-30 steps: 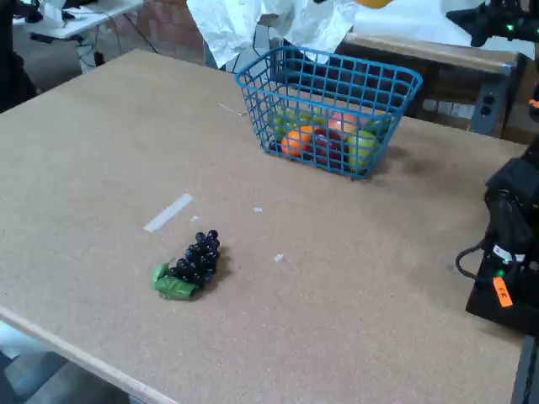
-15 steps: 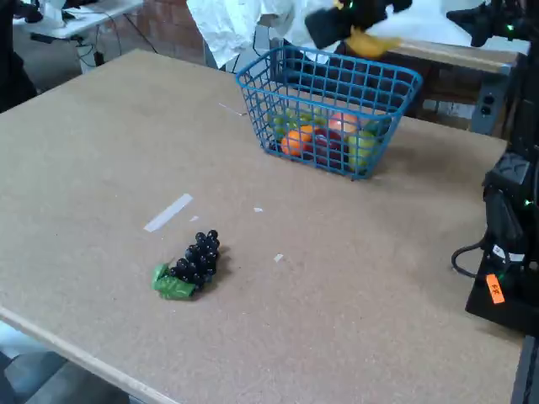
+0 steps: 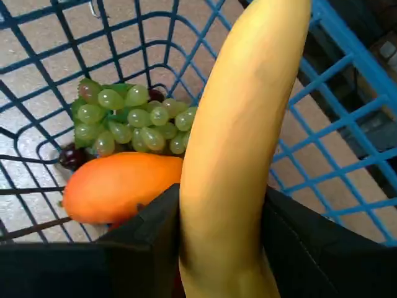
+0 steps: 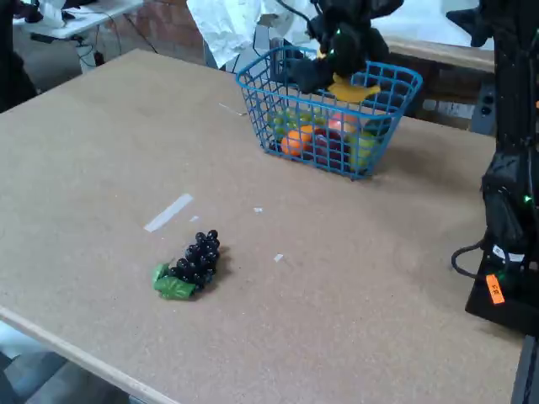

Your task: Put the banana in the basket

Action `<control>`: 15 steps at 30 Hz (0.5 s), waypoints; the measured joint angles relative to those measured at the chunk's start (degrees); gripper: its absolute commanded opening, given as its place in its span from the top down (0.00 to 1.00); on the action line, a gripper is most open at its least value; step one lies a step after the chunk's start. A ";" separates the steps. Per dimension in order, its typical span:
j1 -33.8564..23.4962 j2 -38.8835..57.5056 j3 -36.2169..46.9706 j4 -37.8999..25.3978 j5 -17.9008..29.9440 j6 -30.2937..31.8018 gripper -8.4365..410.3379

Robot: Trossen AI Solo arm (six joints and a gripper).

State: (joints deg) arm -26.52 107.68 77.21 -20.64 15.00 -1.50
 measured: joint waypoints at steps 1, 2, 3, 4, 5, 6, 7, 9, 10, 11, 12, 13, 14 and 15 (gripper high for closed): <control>0.00 0.04 0.00 0.26 -0.52 0.35 0.93; 0.00 0.02 0.00 0.52 -0.92 0.52 0.90; -0.02 -0.13 0.00 0.83 -1.36 0.68 0.86; 0.00 -0.44 0.00 1.11 -1.86 0.85 0.82; -0.04 -0.81 0.00 1.57 -2.40 1.03 0.77; -0.07 -1.29 0.00 2.05 -3.23 1.25 0.73; -0.13 -1.81 0.00 2.43 -4.22 1.27 0.68; -0.24 -2.75 0.00 3.21 -5.46 1.42 0.58; -0.31 -3.08 0.00 3.58 -5.79 1.42 0.53; -0.35 -3.28 0.00 3.93 -5.95 1.42 0.49; -0.35 -3.39 0.00 4.24 -5.99 1.44 0.45; -0.37 -3.41 0.00 4.57 -5.99 1.46 0.41; -0.39 -3.41 0.00 4.81 -5.99 1.55 0.37; -0.39 -3.41 0.00 4.90 -5.99 1.66 0.34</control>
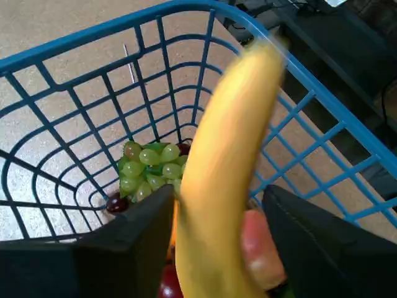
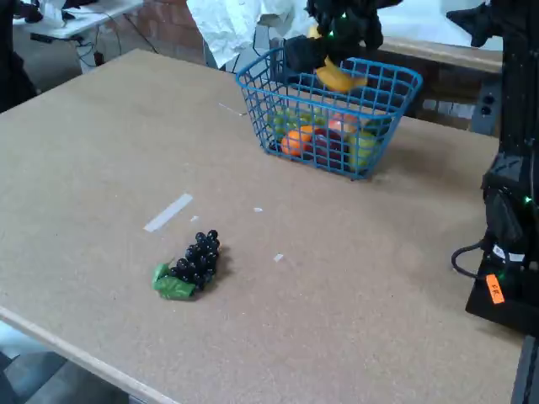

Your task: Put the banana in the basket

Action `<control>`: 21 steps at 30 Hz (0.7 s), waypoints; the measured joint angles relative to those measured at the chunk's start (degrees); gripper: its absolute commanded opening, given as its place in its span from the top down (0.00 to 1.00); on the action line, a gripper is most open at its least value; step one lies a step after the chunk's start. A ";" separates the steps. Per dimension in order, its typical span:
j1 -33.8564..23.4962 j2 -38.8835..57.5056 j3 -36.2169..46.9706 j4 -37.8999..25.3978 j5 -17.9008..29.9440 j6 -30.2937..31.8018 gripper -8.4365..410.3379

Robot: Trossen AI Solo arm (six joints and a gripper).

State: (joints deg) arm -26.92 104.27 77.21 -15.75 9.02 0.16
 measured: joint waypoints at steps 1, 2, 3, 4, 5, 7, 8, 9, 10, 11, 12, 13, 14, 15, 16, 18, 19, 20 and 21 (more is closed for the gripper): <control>0.00 0.00 0.00 0.09 0.00 0.20 0.31; 0.00 -0.04 0.00 0.20 0.00 0.24 0.29; 0.00 -0.07 0.00 0.24 0.02 0.39 0.27; 0.00 -0.11 0.00 0.31 0.00 0.52 0.25; 0.00 -0.11 0.00 0.37 0.02 0.72 0.24; 0.00 -0.11 0.00 0.46 0.09 1.27 0.24; 0.00 -0.11 0.00 0.37 0.11 1.31 0.24; 0.00 -0.11 0.00 0.33 0.13 1.46 0.24; 0.00 -0.11 0.00 0.39 0.15 1.49 0.24; 0.00 -0.11 0.00 0.42 0.17 1.51 0.24; -0.02 -0.15 0.00 0.37 0.20 1.51 0.24; 0.00 -0.20 0.00 0.48 0.22 1.51 0.24; -0.02 -0.26 0.00 0.44 0.20 1.51 0.24; 0.00 -0.35 0.00 0.44 0.20 1.49 0.24; 0.00 -0.46 0.00 0.59 0.20 1.51 0.24; 0.02 -1.01 0.00 0.61 0.17 1.42 0.24; 0.00 -1.33 0.00 0.72 0.17 1.33 0.24; 0.02 -1.73 0.00 0.74 0.17 1.29 0.24; 0.02 -2.21 0.00 0.72 0.17 1.27 0.24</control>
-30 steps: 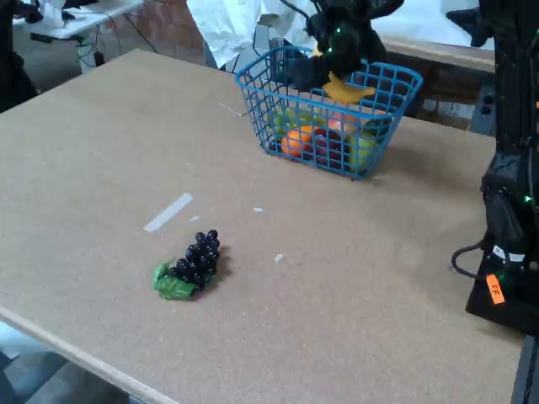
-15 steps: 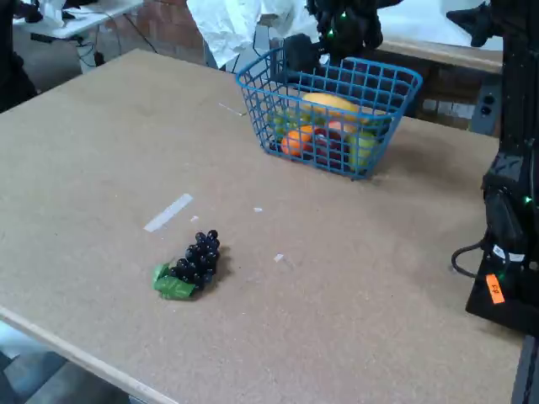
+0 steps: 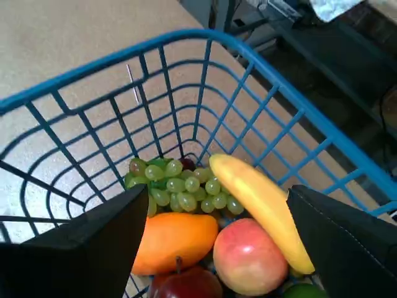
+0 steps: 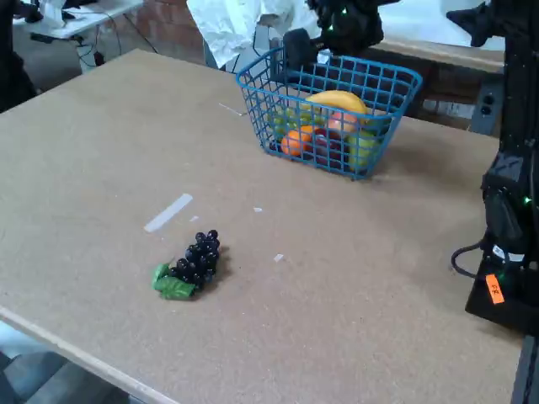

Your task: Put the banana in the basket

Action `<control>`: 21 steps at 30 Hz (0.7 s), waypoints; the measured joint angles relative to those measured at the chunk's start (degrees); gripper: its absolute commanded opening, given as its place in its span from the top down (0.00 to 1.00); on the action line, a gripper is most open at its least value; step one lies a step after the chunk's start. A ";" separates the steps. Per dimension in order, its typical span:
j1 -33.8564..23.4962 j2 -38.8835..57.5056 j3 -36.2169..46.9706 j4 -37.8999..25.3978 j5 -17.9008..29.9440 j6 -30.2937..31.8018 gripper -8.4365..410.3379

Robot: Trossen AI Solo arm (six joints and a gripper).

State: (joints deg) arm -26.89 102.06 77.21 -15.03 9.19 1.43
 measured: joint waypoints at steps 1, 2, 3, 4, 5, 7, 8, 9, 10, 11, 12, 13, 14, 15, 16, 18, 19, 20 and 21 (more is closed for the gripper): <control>0.02 -0.52 0.00 -0.02 0.02 0.00 0.24; 0.02 -1.05 0.00 -0.09 0.02 0.00 0.26; 0.04 -1.66 0.00 -0.09 0.02 0.00 0.28; 0.07 -2.29 0.00 -0.15 0.02 0.00 0.30; 0.07 -2.89 0.00 -0.46 0.02 0.00 0.33; 0.09 -4.09 0.00 -0.87 0.02 0.00 0.41; 0.09 -4.70 0.00 -1.18 0.04 0.00 0.46; 0.13 -5.25 0.00 -1.46 0.02 0.00 0.52; 0.15 -5.77 0.00 -1.66 0.04 0.00 0.58; 0.17 -6.25 0.00 -1.86 0.02 0.00 0.64; 0.24 -6.71 0.00 -2.05 0.02 0.00 0.71; 0.33 -7.10 0.00 -2.21 0.02 0.00 0.78; 0.44 -7.50 0.00 -2.34 0.02 0.00 0.84; 0.52 -7.89 0.00 -2.51 0.02 0.00 0.91; 0.63 -8.28 0.00 -2.62 0.02 0.00 0.97; 0.87 -9.09 0.00 -2.75 0.02 -0.04 0.97; 1.01 -9.53 0.00 -3.02 0.02 -0.13 0.97; 1.16 -10.14 0.00 -3.28 0.02 -0.37 0.97; 1.38 -10.91 0.00 -3.74 0.02 -0.83 0.98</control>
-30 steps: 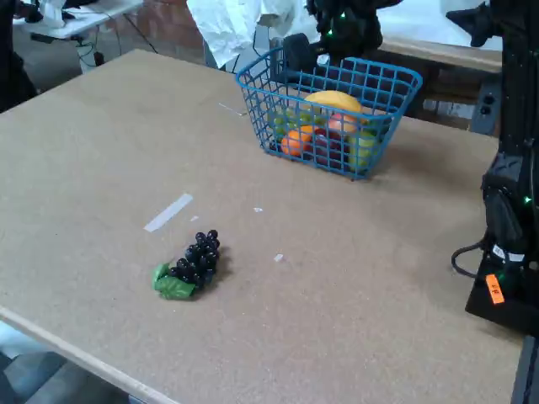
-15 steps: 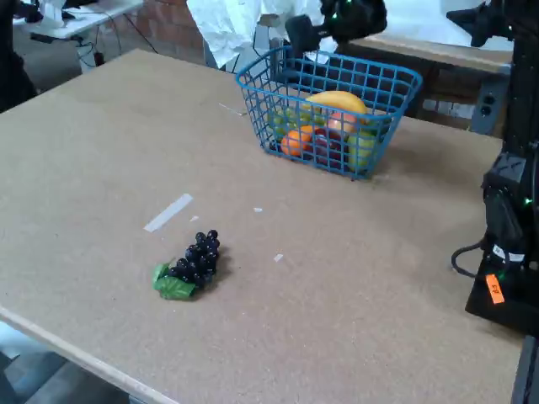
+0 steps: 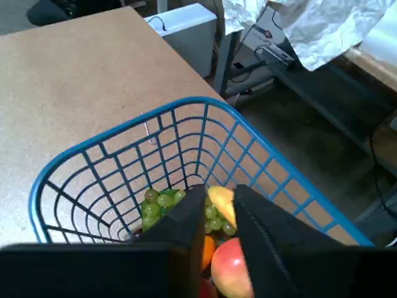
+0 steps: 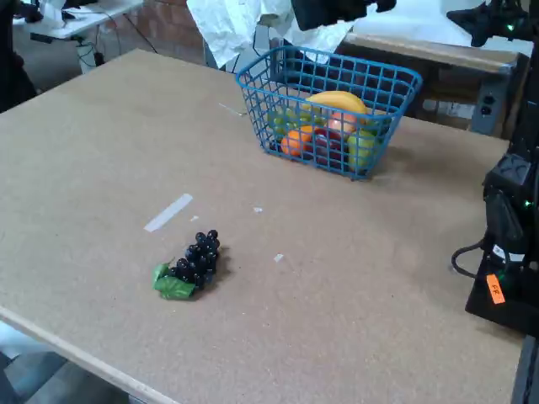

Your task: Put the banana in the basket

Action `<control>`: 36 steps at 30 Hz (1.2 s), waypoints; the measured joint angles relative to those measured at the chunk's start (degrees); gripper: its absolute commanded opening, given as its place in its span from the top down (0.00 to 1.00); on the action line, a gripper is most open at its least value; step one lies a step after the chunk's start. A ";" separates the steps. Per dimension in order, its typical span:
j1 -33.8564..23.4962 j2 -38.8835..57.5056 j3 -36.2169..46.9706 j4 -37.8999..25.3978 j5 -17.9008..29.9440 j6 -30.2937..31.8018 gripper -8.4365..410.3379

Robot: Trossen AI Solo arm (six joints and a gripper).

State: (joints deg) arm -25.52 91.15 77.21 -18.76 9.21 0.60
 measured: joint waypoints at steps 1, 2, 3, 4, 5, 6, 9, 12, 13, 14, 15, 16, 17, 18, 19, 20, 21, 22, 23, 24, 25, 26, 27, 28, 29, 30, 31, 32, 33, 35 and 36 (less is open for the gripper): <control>0.28 -0.94 0.00 -0.76 0.00 -0.31 0.98; 0.57 -2.05 -0.02 -1.60 0.00 -0.50 0.98; 0.87 -3.19 -0.02 -2.38 0.00 -0.63 0.98; 1.18 -4.33 -0.02 -2.95 0.02 -0.72 0.98; 1.49 -5.33 0.02 -3.72 0.00 -0.74 0.98; 1.75 -6.25 0.09 -4.55 0.02 -0.74 0.98; 2.56 -8.63 0.02 -6.80 0.02 -0.74 0.98; 3.52 -11.34 -0.02 -9.09 0.04 -0.72 0.98; 3.89 -12.28 -0.02 -9.62 0.04 -0.74 0.98; 4.28 -13.22 -0.02 -10.12 0.04 -0.83 0.98; 4.68 -14.03 -0.02 -10.51 0.04 -1.09 0.98; 5.11 -14.75 -0.02 -10.73 0.04 -1.49 0.98; 5.55 -15.39 -0.02 -10.95 0.07 -1.70 0.98; 6.08 -16.04 -0.02 -11.21 0.07 -1.84 0.98; 6.56 -16.65 -0.09 -11.39 0.07 -1.90 0.98; 7.17 -17.40 -0.28 -11.45 0.07 -1.92 0.98; 7.69 -18.29 -0.70 -11.45 0.07 -1.92 0.98; 8.26 -19.30 -1.42 -11.45 0.07 -1.90 0.98; 8.76 -20.57 -2.47 -11.13 0.07 -1.90 0.98; 9.25 -21.88 -3.85 -10.08 0.07 -1.90 0.98; 9.64 -23.34 -5.44 -8.66 0.04 -1.90 0.98; 10.05 -24.85 -7.21 -7.04 0.07 -1.88 0.98; 10.47 -26.51 -9.22 -5.29 0.07 -1.84 0.98; 10.84 -28.13 -11.17 -3.65 0.09 -1.79 0.98; 11.26 -29.81 -13.20 -2.03 0.09 -1.75 0.98; 11.61 -31.39 -15.02 -0.81 0.07 -1.53 0.98; 11.93 -33.03 -16.92 0.15 0.07 -1.18 0.98; 12.22 -34.47 -18.62 0.81 0.07 -0.68 0.98; 12.50 -35.89 -20.33 1.27 0.02 -0.22 0.98; 12.94 -38.58 -23.54 1.90 0.00 0.94 0.98; 13.09 -39.85 -25.38 2.27 0.02 1.33 0.98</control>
State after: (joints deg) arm -12.43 51.31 51.83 -16.49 9.23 1.93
